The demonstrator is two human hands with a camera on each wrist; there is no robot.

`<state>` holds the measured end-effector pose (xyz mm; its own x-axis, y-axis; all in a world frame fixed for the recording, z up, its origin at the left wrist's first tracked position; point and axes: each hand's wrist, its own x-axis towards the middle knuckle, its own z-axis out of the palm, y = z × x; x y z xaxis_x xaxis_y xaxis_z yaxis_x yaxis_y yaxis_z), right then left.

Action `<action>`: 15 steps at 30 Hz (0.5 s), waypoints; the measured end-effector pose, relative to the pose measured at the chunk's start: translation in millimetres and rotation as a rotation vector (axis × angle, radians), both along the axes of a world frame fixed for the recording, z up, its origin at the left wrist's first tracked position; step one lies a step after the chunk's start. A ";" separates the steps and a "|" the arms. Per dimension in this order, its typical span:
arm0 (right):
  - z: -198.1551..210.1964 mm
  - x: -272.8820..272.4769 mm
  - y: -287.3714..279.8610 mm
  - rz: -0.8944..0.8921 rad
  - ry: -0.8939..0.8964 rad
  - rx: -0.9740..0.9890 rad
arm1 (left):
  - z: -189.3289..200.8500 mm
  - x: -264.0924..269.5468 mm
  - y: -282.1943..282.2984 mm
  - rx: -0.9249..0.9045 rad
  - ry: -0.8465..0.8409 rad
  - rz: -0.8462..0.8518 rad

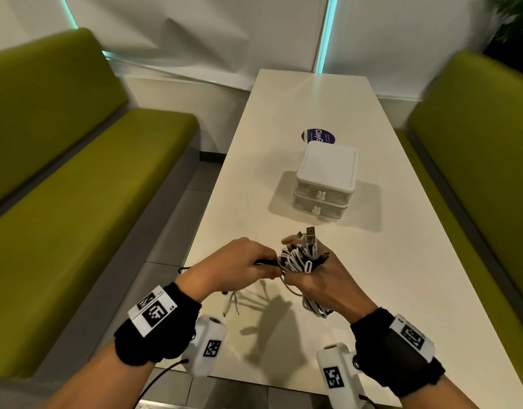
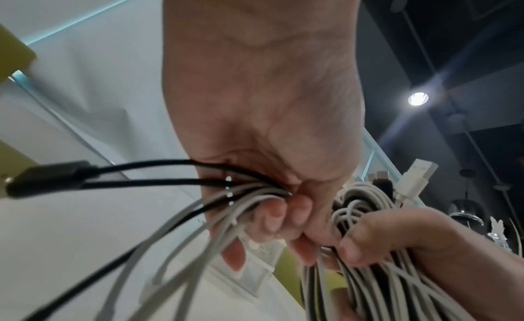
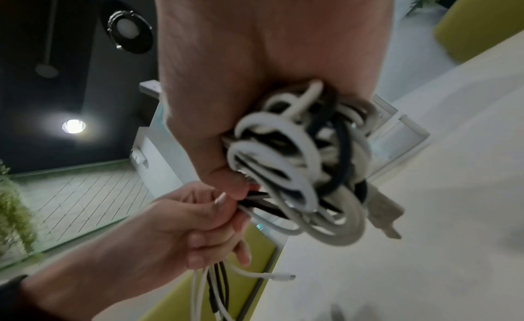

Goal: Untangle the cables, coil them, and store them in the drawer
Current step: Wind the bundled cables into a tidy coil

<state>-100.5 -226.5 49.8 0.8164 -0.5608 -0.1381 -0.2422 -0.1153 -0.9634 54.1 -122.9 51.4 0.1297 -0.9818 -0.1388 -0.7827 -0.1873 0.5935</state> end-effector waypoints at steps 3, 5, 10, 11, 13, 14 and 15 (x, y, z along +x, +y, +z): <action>0.7 -0.6 -0.5 0.082 0.011 0.044 | 1.1 -1.7 -2.2 -0.061 -0.004 0.006; 1.0 -1.2 -1.0 0.120 0.014 0.023 | 1.7 -4.9 -2.8 -0.094 -0.002 0.012; 7.4 -2.5 -2.1 0.163 -0.034 -0.035 | -2.0 -6.2 -3.2 -0.070 0.126 0.007; 9.5 -2.6 -1.9 0.174 -0.041 -0.044 | -2.4 -6.0 -2.9 -0.058 0.176 0.009; 14.5 -2.7 -2.7 0.198 -0.035 -0.059 | -1.7 -6.2 -2.9 -0.049 0.299 0.009; 16.9 -2.7 -3.4 0.205 -0.033 -0.053 | -1.0 -6.0 -3.4 -0.051 0.364 0.015; 19.2 -3.0 -3.6 0.209 -0.028 -0.040 | -0.7 -5.3 -4.0 -0.049 0.421 0.023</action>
<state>-103.6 -230.1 69.0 0.9186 -0.3837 -0.0945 -0.1819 -0.1985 -0.9631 48.8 -126.8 50.6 0.0936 -0.9861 -0.1374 -0.4656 -0.1654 0.8694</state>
